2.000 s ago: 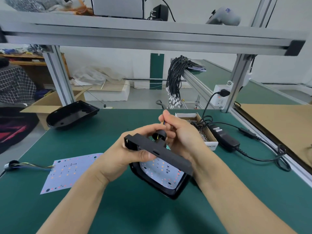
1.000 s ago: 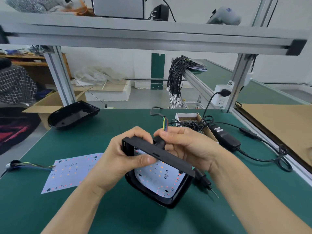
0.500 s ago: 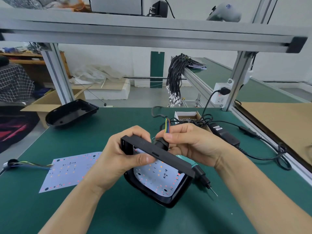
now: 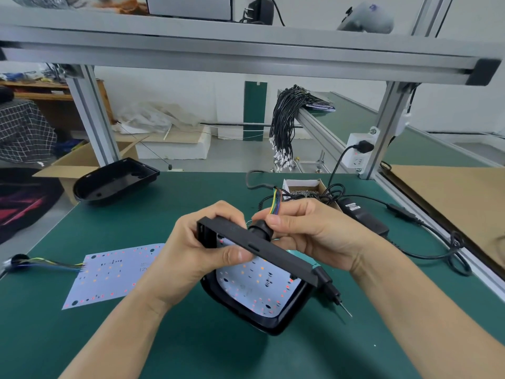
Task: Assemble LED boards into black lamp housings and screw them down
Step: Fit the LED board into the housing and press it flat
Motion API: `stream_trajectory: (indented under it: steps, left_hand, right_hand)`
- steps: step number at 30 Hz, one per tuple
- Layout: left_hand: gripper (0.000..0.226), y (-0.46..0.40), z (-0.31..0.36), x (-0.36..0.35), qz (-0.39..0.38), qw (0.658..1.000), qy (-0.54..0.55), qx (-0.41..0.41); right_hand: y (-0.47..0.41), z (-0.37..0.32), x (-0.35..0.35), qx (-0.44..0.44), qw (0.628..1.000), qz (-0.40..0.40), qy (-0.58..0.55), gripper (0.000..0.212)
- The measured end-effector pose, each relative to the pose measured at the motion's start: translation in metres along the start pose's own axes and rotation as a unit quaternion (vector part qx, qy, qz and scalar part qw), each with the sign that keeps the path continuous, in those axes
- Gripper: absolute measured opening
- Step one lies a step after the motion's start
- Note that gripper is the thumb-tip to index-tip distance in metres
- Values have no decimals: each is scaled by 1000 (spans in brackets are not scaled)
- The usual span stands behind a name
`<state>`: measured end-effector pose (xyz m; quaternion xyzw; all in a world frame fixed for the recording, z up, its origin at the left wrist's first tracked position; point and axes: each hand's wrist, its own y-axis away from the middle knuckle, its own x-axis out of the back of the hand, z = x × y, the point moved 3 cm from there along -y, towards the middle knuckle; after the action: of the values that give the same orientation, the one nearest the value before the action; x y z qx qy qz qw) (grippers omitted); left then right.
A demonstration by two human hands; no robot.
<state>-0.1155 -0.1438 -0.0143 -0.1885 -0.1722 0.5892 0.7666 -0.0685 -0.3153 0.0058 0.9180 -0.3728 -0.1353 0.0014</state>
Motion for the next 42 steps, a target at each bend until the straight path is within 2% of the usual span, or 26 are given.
stream_trajectory:
  steps: [10, 16, 19, 23, 25, 27, 29, 33, 34, 38, 40, 42]
  left_hand:
    - [20, -2, -3, 1, 20, 1000, -5, 4]
    - [32, 1, -1, 2, 23, 1000, -5, -5]
    - [28, -2, 0, 0, 11, 1000, -13, -1]
    - [20, 1, -1, 0, 33, 999, -26, -11]
    - [24, 3, -2, 1, 56, 998, -25, -8]
    - [40, 4, -5, 4, 74, 997, -14, 23]
    - [46, 4, -6, 8, 49, 998, -6, 45]
    - [47, -1, -5, 9, 38, 998, 8, 57]
    - [49, -1, -6, 10, 43, 997, 10, 59]
    - [44, -1, -6, 12, 51, 997, 5, 51]
    - [37, -1, -6, 13, 63, 997, -5, 54]
    - [37, -1, -6, 15, 68, 996, -8, 59]
  right_hand:
    - [1, -2, -3, -4, 1000, 7, 16, 20]
    - [2, 0, -9, -12, 1000, 16, 19, 22]
    - [4, -2, -7, 9, 998, 23, 56, 23]
    - [9, 4, -12, 44, 996, 53, 59, 21]
    - [10, 8, -16, 60, 994, 75, 57, 22]
    - [8, 12, -18, 68, 991, 92, 73, 24]
    - [6, 13, -23, 72, 990, 100, 75, 23]
    - [5, 25, -17, 86, 977, 187, 48, 49]
    - [8, 27, -17, 113, 975, 186, 47, 53]
    - [23, 29, -26, 224, 961, 109, 121, 96]
    - [29, 26, -25, 264, 944, 128, 150, 97]
    - [28, 26, -29, 272, 931, 150, 194, 83]
